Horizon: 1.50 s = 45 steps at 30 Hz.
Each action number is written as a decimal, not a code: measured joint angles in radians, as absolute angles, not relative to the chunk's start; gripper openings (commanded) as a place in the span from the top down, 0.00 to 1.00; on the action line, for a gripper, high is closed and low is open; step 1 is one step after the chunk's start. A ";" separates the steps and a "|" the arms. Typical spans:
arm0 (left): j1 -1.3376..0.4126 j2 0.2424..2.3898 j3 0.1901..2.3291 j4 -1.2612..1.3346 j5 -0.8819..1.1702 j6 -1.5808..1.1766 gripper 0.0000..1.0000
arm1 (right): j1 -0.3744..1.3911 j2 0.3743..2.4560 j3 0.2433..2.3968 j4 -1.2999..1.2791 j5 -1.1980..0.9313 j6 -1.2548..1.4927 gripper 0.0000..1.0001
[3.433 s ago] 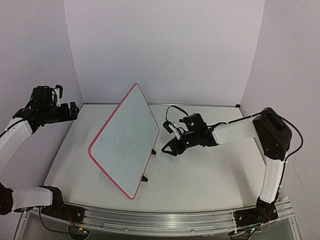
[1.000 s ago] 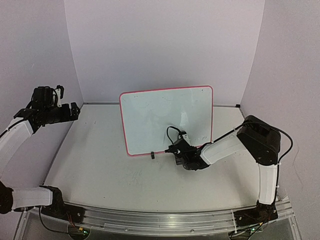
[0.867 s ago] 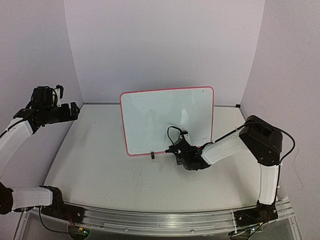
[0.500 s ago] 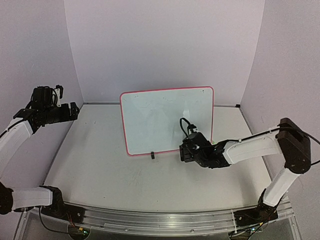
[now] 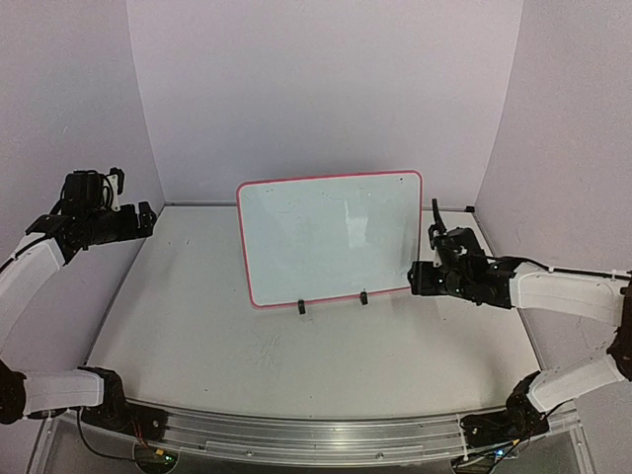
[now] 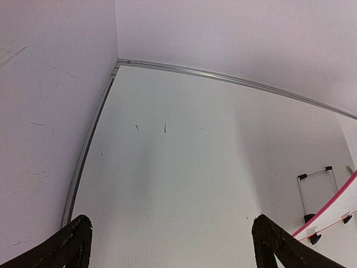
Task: Write a sentence on the whiteboard
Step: Pick up the whiteboard marker from the center of the board.
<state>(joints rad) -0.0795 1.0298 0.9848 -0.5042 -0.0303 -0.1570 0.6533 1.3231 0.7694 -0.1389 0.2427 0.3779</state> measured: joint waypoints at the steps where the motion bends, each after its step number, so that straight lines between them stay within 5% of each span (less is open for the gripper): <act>1: -0.080 1.030 0.985 -0.505 -0.030 -0.157 0.01 | 0.609 1.295 0.755 -0.145 0.217 0.378 0.34; 7: -0.080 1.030 0.985 -0.504 -0.030 -0.157 0.00 | 0.355 1.269 0.718 -0.157 0.024 0.377 0.37; 14: -0.080 1.028 0.985 -0.505 -0.030 -0.157 0.01 | 0.160 1.508 0.784 -0.158 -0.193 0.345 0.38; 27: -0.080 1.015 0.985 -0.505 -0.030 -0.157 0.01 | 0.128 1.892 1.222 -0.242 -0.317 0.164 0.38; 45: -0.080 1.015 0.985 -0.505 -0.029 -0.157 0.01 | 0.188 2.082 1.451 -0.516 -0.284 -0.053 0.37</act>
<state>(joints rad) -0.0795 1.0145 0.9848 -0.5049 -0.0287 -0.1574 0.1884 2.0820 1.4511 -0.5164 -0.2843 -0.0528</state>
